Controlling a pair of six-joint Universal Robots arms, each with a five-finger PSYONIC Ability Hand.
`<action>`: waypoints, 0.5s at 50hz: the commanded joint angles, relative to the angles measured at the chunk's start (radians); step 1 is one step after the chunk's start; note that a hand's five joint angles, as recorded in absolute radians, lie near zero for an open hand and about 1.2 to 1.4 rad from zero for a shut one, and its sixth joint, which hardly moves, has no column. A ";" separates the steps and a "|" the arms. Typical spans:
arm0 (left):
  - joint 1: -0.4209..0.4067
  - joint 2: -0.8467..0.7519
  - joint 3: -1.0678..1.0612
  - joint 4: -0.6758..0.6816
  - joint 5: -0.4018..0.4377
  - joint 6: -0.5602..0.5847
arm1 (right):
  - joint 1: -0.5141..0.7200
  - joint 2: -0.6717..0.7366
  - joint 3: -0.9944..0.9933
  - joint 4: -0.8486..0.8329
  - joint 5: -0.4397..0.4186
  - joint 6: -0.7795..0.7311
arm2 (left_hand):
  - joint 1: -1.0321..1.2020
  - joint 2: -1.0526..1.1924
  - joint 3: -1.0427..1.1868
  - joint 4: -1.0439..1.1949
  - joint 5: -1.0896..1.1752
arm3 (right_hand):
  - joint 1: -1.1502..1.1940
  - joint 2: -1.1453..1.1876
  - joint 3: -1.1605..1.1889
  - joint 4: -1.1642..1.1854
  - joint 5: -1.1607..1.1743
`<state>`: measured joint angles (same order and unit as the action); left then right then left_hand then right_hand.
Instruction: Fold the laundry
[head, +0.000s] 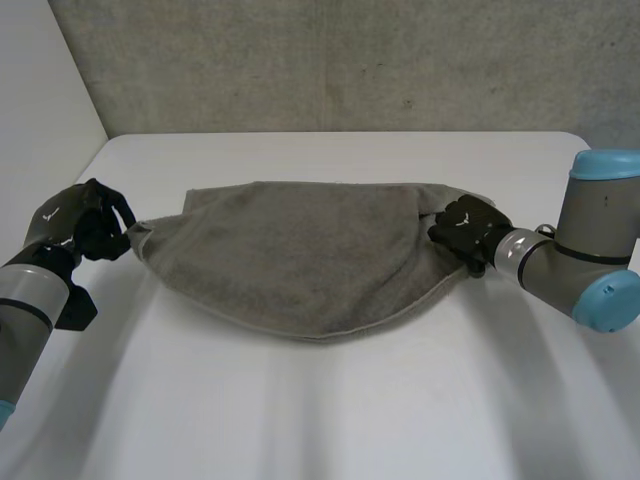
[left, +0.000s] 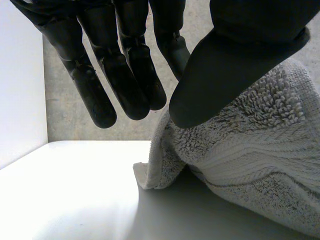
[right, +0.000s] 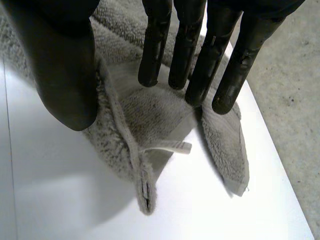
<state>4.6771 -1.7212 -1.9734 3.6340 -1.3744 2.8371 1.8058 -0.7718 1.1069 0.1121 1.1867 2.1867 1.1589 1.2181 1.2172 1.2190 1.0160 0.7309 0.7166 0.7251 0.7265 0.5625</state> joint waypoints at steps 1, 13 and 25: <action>0.000 0.000 -0.002 0.000 0.000 0.001 | -0.026 -0.007 0.030 -0.032 -0.001 0.002 | 0.237 0.178 0.179 0.177 0.206 | 0.143 0.158 0.149 0.148 0.137; 0.000 0.000 -0.002 0.000 0.000 0.001 | -0.097 -0.058 0.135 -0.025 -0.013 0.082 | 0.237 0.178 0.179 0.177 0.206 | 0.600 0.614 0.606 0.604 0.594; 0.006 0.107 0.001 -0.040 -0.003 0.008 | -0.230 -0.313 0.312 0.023 -0.114 0.162 | 0.237 0.178 0.179 0.177 0.206 | 0.665 0.680 0.671 0.670 0.659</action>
<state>4.6778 -1.6884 -1.9730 3.6192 -1.3769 2.8422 1.6443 -0.9381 1.3489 0.1026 1.1376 2.2898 1.1589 1.2181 1.2172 1.2188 1.0160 1.3316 1.3292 1.3327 1.3377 1.1665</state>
